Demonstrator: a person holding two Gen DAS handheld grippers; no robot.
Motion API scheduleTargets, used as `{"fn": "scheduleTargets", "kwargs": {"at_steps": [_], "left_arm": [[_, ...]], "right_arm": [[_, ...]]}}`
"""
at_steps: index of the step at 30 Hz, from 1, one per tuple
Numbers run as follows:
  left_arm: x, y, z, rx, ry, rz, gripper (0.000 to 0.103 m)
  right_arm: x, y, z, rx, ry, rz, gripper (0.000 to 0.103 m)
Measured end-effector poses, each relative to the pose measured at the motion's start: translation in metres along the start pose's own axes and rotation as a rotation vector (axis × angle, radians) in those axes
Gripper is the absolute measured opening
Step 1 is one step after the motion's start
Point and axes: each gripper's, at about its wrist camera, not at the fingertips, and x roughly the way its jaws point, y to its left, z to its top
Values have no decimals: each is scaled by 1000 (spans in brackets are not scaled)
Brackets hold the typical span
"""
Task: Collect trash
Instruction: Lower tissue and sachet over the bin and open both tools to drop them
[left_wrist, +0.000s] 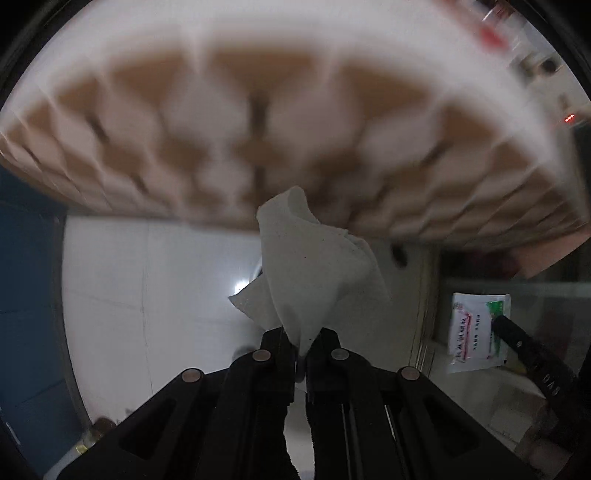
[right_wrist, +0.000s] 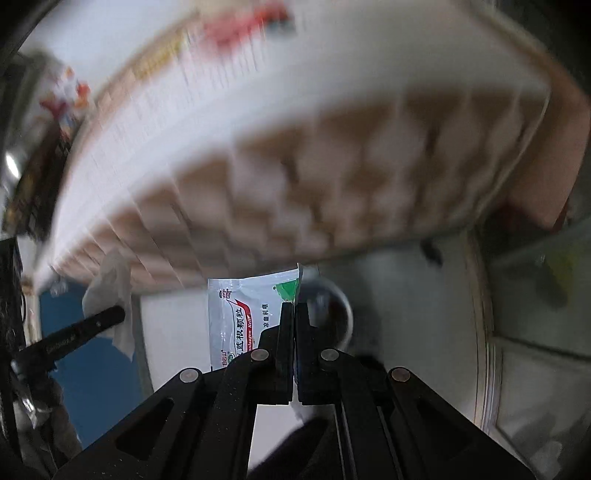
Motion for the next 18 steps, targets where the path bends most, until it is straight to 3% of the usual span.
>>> {"fn": "scheduleTargets", "kwargs": {"at_steps": [4,8,10,13,18], "left_arm": [[113,17,-7,-31,121,-31,1],[236,30,-8,-38,214,-36,1],[278,33,-7,-27,240,-30,1],[331,35,-7,-17,272,-17,2],[366,29,-16,-1,298,-13,2]], "right_arm": [[108,-18,-37,-12,101,-59,0],[216,-42,-59,1,151,-113,0],[271,-54,-68,15,171,-138,0],[335,-70,-79,23,202,-163,0],[399,-84,-93,-8,235,-193,0]]}}
